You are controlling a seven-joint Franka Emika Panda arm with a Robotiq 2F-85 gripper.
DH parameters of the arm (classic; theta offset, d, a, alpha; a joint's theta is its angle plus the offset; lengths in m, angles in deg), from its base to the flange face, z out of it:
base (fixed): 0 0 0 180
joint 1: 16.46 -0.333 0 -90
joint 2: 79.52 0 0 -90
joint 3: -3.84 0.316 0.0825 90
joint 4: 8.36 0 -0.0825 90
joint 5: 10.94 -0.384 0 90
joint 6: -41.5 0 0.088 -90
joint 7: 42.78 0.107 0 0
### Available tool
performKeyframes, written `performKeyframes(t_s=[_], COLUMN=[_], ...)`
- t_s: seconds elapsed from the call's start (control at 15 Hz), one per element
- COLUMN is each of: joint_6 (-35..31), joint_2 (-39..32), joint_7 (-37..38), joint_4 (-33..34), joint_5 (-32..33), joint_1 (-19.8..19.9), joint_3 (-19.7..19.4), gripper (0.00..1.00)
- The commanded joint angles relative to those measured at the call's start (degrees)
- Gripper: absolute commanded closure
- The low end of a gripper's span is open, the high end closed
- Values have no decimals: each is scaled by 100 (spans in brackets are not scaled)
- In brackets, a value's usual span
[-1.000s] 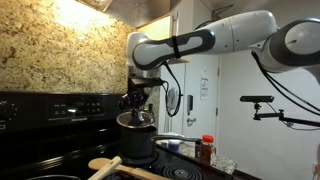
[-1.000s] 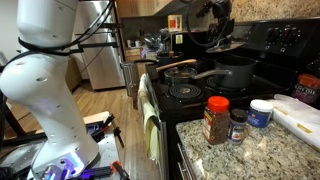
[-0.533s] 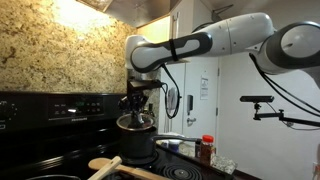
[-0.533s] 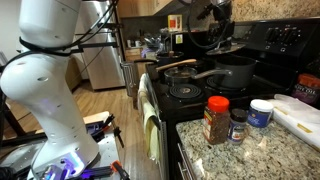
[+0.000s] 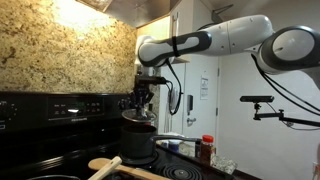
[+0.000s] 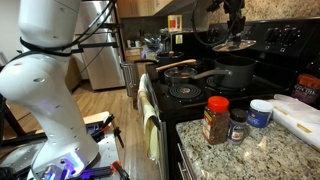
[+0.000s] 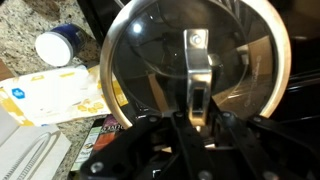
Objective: Put the lid on the pot
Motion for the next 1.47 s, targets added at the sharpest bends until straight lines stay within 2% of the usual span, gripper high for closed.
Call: performKeyframes(t_s=[0.0,0.33,0.67,1.4], joint_6=[325,693,573,1440], joint_2=[-100,-271,-552,-1058], joint_7=[-133,-244,-783,-1209], joint_4=[334,523,658,1695], joint_5=[-227,-331,-720,-905], joint_1=[97,148,278,436], joint_3=[-30,-6,79,70], gripper=[95,95,95,95])
